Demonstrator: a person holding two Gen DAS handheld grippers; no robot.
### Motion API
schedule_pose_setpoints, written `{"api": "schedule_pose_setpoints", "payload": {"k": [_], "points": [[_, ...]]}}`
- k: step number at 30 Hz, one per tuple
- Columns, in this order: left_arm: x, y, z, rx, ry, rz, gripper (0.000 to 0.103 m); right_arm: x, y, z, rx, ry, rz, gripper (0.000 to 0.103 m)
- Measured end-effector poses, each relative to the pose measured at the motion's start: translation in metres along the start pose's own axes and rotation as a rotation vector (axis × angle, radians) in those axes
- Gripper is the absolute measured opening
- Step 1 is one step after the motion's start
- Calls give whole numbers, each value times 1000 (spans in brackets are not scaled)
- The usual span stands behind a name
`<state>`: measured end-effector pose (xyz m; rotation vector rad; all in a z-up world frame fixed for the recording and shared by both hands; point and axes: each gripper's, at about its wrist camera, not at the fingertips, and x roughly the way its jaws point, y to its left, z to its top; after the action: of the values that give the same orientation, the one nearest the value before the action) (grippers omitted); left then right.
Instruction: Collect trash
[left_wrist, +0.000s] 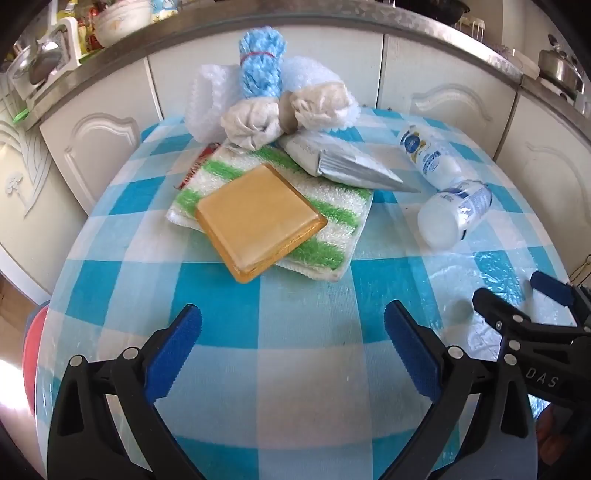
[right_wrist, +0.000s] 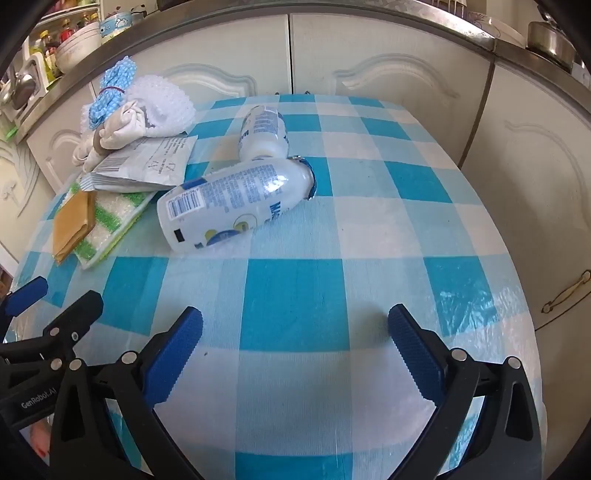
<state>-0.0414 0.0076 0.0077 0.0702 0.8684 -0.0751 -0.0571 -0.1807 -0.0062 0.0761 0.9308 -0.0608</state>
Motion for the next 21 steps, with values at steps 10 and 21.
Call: {"api": "schedule_pose_setpoints", "payload": {"k": [10,21], "points": [[-62,17,-13,41,-172,31,100,-58,-1,-24,17,-112,19,99],[-144,39,-11,78,-385,135,100,-159,-1,-14,50,-360,56,99]]}}
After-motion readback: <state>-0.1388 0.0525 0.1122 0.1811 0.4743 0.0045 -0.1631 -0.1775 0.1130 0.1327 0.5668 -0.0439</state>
